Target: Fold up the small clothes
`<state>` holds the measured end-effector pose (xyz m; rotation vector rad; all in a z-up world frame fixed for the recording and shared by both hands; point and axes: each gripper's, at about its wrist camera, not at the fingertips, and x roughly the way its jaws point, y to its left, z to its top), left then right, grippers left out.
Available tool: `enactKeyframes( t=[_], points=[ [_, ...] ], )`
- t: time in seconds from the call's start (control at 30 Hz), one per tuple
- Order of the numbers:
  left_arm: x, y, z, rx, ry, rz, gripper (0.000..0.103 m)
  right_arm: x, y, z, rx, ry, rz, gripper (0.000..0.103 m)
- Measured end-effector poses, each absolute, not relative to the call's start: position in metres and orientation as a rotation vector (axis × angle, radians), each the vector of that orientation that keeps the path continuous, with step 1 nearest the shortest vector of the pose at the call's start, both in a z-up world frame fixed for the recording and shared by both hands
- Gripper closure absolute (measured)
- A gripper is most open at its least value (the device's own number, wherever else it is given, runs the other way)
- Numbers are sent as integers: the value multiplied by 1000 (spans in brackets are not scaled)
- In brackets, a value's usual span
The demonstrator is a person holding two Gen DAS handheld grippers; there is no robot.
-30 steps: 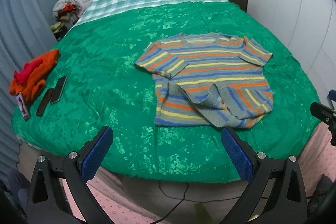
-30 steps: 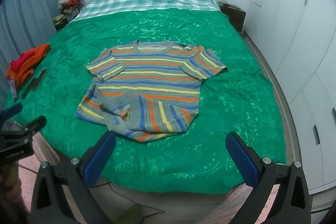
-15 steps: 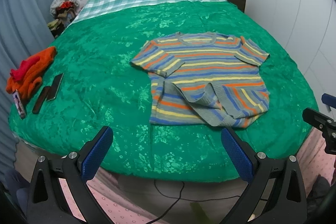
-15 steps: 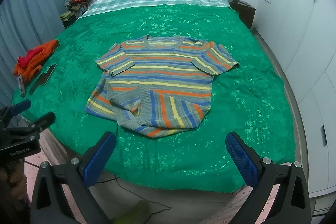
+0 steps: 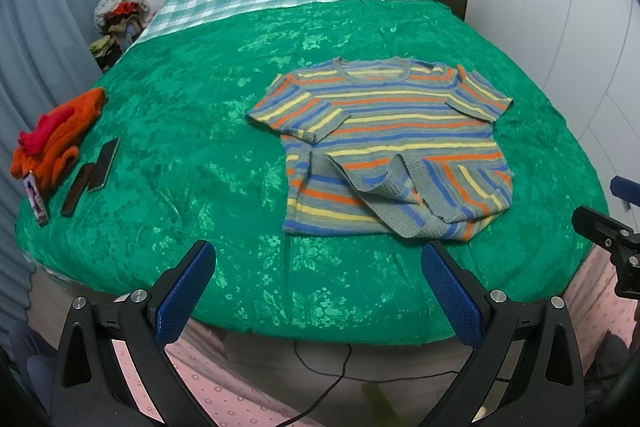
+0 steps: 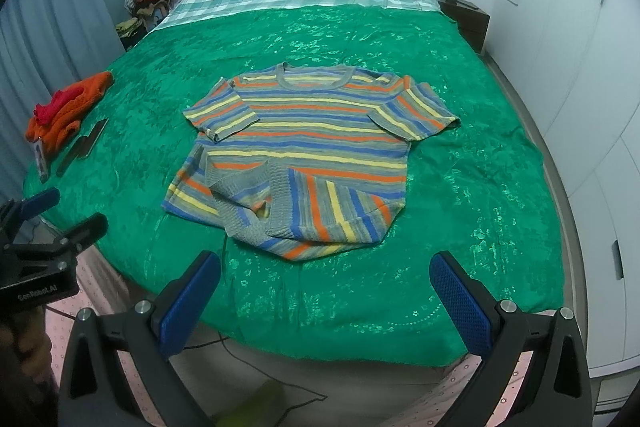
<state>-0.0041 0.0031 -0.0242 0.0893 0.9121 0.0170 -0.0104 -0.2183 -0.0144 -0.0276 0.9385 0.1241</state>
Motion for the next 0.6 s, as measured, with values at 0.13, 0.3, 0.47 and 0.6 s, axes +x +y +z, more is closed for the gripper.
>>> enactKeyframes(
  t=[0.13, 0.3, 0.47, 0.6],
  points=[
    [-4, 3, -24, 90, 910, 17, 0, -10, -217, -15, -26, 941, 124, 0],
    [-5, 2, -25, 93, 909, 16, 0, -10, -217, -16, -25, 943, 127, 0],
    [-5, 2, -25, 100, 907, 19, 0, -11, -215, -16, -26, 941, 130, 0],
    [-5, 0, -26, 98, 912, 18, 0, -11, -215, -16, -26, 942, 128, 0]
  ],
)
